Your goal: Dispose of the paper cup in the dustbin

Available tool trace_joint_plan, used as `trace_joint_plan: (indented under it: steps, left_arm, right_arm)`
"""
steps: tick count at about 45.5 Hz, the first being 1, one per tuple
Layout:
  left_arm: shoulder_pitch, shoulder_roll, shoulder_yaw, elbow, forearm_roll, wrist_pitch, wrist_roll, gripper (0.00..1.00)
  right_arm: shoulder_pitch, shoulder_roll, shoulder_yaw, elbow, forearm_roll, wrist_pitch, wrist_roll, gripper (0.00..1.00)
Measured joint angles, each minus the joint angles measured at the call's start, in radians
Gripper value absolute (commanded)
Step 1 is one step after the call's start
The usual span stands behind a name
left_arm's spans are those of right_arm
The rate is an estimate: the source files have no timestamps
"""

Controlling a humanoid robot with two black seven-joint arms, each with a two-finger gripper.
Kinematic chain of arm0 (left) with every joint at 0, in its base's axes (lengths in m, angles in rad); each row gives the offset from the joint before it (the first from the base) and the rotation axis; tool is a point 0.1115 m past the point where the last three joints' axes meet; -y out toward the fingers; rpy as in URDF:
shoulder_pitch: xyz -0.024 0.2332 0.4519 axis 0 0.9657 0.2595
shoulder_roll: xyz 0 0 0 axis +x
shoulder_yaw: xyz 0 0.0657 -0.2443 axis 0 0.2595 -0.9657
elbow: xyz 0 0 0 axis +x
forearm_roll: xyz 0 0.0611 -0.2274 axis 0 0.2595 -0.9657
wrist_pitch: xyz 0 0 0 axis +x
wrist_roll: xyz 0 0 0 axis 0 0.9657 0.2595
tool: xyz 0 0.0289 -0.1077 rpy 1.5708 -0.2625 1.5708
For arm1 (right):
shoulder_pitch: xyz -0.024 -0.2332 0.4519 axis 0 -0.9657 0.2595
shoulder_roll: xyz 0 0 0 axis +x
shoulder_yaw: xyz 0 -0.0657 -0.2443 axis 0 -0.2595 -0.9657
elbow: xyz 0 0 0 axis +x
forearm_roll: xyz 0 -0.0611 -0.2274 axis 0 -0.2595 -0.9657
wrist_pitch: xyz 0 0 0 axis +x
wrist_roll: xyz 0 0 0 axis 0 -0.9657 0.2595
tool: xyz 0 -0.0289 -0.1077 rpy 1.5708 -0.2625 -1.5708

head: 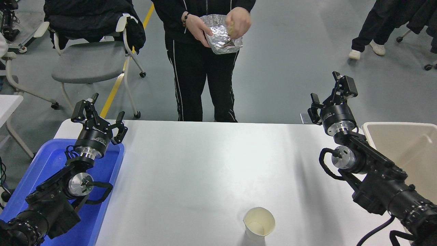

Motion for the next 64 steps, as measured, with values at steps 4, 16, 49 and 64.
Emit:
trace_joint_plan:
  steps: [4,16,49,64]
  left_arm:
    - [0.000,0.000,0.000,0.000,0.000,0.000,0.000,1.00]
    - [0.000,0.000,0.000,0.000,0.000,0.000,0.001,1.00]
    - [0.000,0.000,0.000,0.000,0.000,0.000,0.000,1.00]
    - [0.000,0.000,0.000,0.000,0.000,0.000,0.000,1.00]
  right_arm:
    - [0.000,0.001,0.000,0.000,0.000,0.000,0.000,0.99]
    - [-0.004,0.008,0.001,-0.002,0.001,0.000,0.000,0.99]
    - [-0.003,-0.001,0.009,-0.001,0.008,0.014,0.007,0.99]
    - [0.022,-0.002,-0.031,0.024,0.003,0.012,0.008,0.99]
